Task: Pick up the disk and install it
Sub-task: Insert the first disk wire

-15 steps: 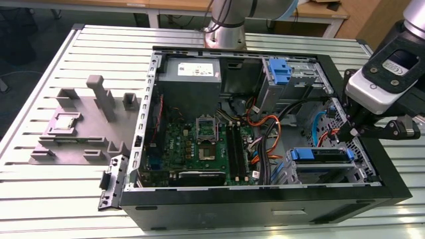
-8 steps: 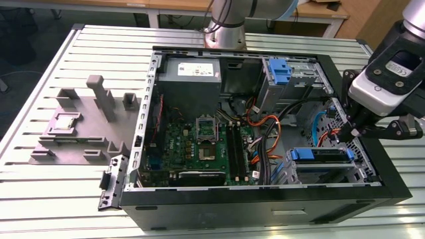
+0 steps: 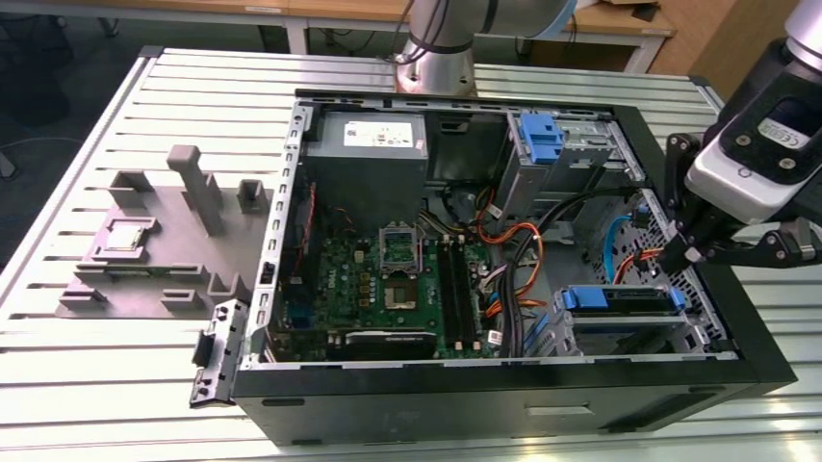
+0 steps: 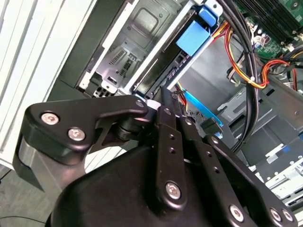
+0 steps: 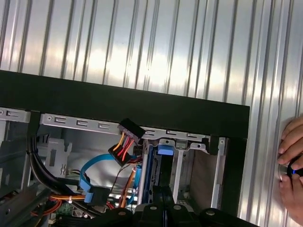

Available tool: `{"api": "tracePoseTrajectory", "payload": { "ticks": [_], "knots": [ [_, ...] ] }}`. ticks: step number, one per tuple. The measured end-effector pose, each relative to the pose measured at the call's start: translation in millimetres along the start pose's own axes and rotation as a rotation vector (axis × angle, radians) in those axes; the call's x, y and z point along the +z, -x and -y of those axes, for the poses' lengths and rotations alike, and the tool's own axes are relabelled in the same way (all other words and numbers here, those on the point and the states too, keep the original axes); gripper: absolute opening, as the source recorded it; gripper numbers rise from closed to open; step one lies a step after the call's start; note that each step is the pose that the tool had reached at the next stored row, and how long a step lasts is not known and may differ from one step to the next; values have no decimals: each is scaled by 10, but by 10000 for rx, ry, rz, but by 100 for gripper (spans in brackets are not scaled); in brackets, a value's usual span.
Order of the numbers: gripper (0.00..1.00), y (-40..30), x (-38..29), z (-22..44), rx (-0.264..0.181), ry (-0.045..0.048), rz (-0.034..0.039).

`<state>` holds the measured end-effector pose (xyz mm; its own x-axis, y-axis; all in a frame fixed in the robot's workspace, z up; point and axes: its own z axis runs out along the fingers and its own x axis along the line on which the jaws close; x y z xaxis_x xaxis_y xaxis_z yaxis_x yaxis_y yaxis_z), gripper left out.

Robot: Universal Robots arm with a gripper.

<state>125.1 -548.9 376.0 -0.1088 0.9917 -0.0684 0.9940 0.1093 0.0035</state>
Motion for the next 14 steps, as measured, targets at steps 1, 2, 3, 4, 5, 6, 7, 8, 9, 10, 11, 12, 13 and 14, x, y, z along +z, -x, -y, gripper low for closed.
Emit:
{"api": "tracePoseTrajectory", "payload": {
  "ticks": [1,2,3,4,5,6,7,8,9,10,11,12,13,14],
  "knots": [
    [10,-13,-1,-12,0,0,1],
    [10,-27,-1,-22,0,0,1],
    [10,-40,-1,-32,0,0,3],
    [10,-54,-2,-42,0,0,3],
    [10,-66,-2,-53,0,-1,4],
    [10,-78,-2,-64,0,-1,6],
    [10,-86,-2,-76,-1,-2,11],
    [10,-92,-1,-89,-1,-2,20],
    [10,-97,0,-103,0,-4,33],
    [10,-102,2,-116,-1,-5,45],
    [10,-105,3,-129,-1,-6,54],
    [10,-108,5,-143,-2,-7,62],
    [10,-111,4,-155,-2,-8,72],
    [10,-114,4,-166,-5,-8,81]
  ]
}}
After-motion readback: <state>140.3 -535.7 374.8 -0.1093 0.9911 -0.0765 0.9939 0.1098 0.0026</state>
